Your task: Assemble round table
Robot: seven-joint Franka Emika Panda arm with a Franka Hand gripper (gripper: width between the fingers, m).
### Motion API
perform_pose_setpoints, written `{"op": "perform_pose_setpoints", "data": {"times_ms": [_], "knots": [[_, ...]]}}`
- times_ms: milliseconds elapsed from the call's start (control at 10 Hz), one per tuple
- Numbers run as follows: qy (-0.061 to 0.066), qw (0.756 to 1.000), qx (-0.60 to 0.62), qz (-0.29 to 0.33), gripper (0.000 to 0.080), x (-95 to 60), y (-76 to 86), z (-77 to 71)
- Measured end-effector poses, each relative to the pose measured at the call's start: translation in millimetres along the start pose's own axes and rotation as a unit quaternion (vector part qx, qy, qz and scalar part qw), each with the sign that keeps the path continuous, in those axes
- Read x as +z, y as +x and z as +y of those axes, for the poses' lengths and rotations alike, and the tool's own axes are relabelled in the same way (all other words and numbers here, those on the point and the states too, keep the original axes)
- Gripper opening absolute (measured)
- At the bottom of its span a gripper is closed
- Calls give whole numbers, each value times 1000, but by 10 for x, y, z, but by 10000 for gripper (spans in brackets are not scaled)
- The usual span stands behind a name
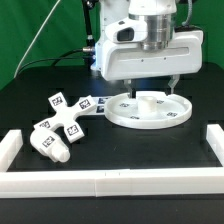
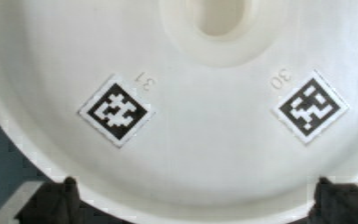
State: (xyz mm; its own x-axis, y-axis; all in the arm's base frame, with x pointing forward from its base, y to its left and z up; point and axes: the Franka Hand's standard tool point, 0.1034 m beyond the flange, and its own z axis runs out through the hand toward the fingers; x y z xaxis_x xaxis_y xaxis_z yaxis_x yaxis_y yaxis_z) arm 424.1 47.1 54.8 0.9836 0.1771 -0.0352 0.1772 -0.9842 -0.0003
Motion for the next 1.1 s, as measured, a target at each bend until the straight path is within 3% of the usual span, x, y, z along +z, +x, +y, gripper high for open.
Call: {"op": "perform_pose_setpoints", "data": {"times_ms": [200, 300, 600, 900, 1100], "knots": [[2, 1000, 9, -4, 648, 16, -32, 5], [9, 999, 29, -20, 648, 74, -159, 13], [11, 998, 44, -51, 648, 307, -557, -92], [10, 998, 43, -42, 648, 310, -507, -82], [3, 998, 40, -42, 648, 464, -568, -73]]}}
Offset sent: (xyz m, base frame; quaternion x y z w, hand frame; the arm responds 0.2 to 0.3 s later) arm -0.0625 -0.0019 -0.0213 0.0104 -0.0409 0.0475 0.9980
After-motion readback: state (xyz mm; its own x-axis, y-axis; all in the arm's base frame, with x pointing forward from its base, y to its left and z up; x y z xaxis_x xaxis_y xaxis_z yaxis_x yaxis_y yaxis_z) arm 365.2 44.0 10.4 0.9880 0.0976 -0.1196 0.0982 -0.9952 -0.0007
